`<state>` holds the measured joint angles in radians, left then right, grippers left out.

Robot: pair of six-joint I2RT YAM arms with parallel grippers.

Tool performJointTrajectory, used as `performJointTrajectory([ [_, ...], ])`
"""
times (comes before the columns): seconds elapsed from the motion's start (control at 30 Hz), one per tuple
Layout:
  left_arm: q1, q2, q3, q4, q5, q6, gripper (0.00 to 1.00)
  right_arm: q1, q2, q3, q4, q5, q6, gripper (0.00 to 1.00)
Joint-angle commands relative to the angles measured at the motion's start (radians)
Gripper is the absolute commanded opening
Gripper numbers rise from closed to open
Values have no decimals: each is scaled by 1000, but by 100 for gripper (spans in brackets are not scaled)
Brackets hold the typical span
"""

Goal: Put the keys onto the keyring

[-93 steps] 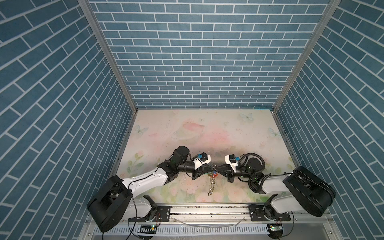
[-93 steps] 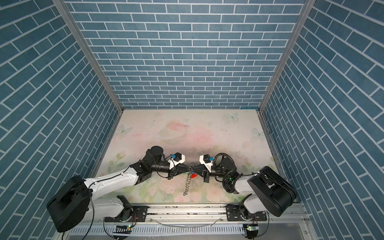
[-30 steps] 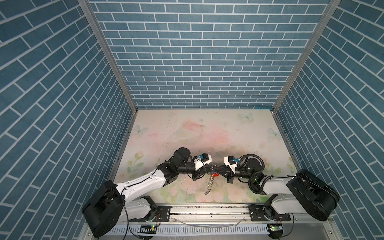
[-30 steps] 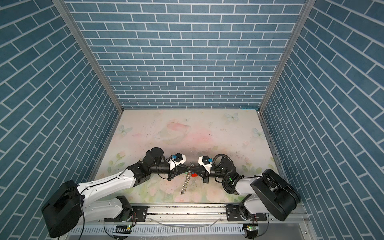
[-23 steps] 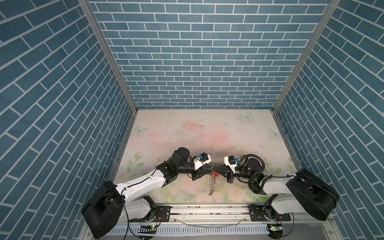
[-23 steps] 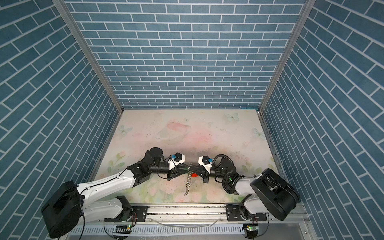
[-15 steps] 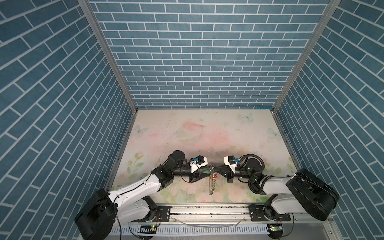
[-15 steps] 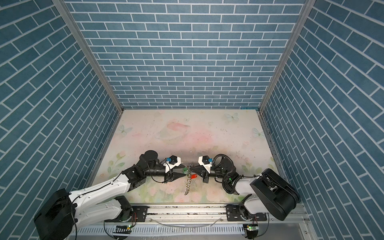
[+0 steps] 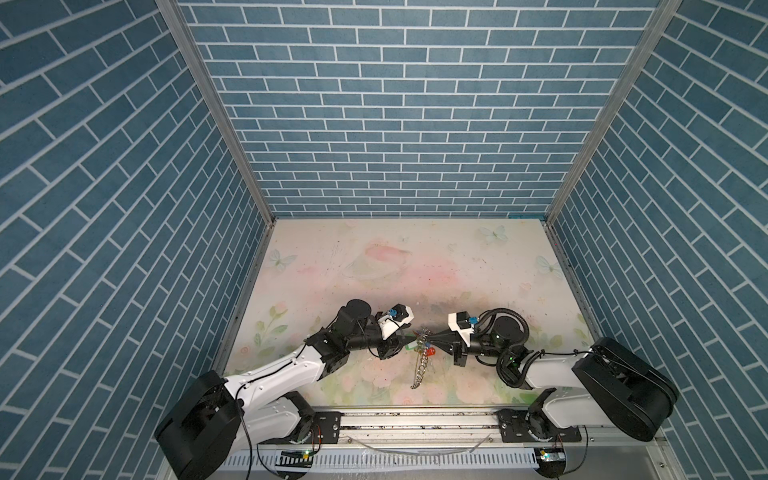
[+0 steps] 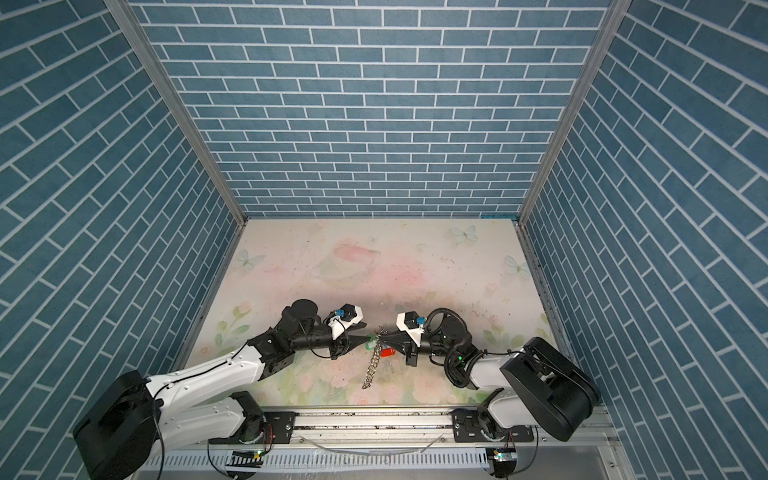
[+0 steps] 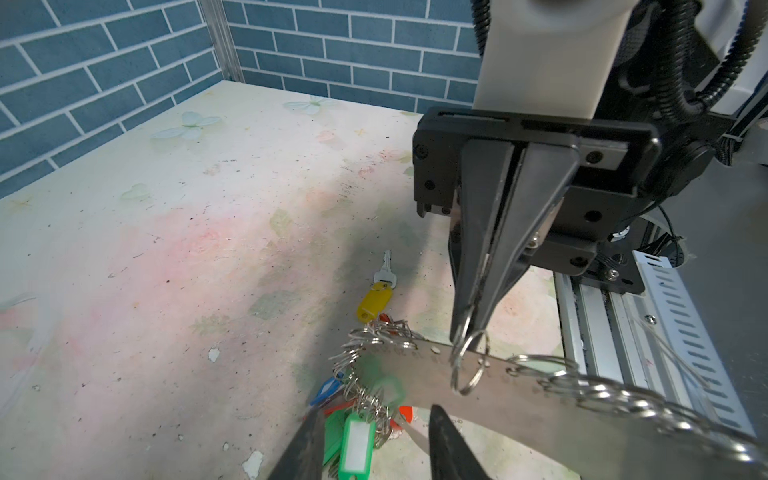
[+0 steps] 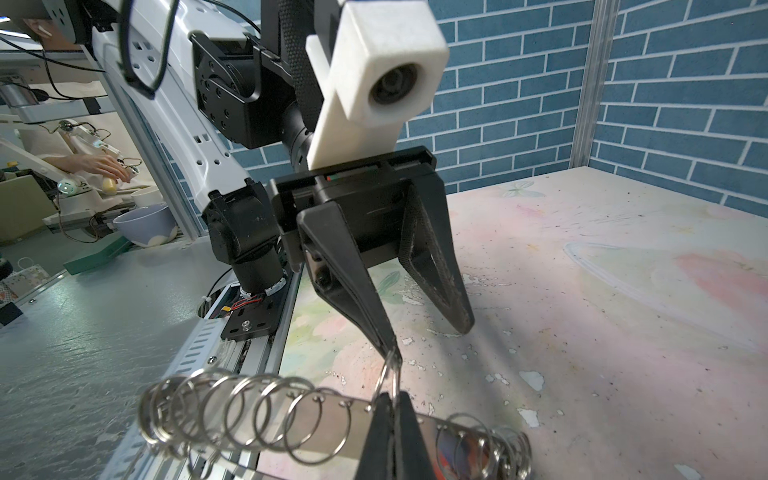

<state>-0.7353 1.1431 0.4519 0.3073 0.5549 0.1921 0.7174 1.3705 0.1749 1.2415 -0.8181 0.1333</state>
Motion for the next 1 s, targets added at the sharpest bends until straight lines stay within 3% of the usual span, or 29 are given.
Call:
performJointTrajectory([
  [0.0, 5, 33, 35, 8, 24, -4, 43, 2, -8, 23, 62, -26, -1, 0],
  [0.7, 3, 17, 8, 105, 234, -67, 46, 2, -10, 23, 39, -7, -12, 0],
  [0.87, -1, 12, 17, 92, 247, -61, 46, 2, -10, 23, 37, -6, -12, 0],
  [0.97, -1, 7, 21, 39, 172, -31, 43, 1, -20, 23, 31, 0, -11, 0],
])
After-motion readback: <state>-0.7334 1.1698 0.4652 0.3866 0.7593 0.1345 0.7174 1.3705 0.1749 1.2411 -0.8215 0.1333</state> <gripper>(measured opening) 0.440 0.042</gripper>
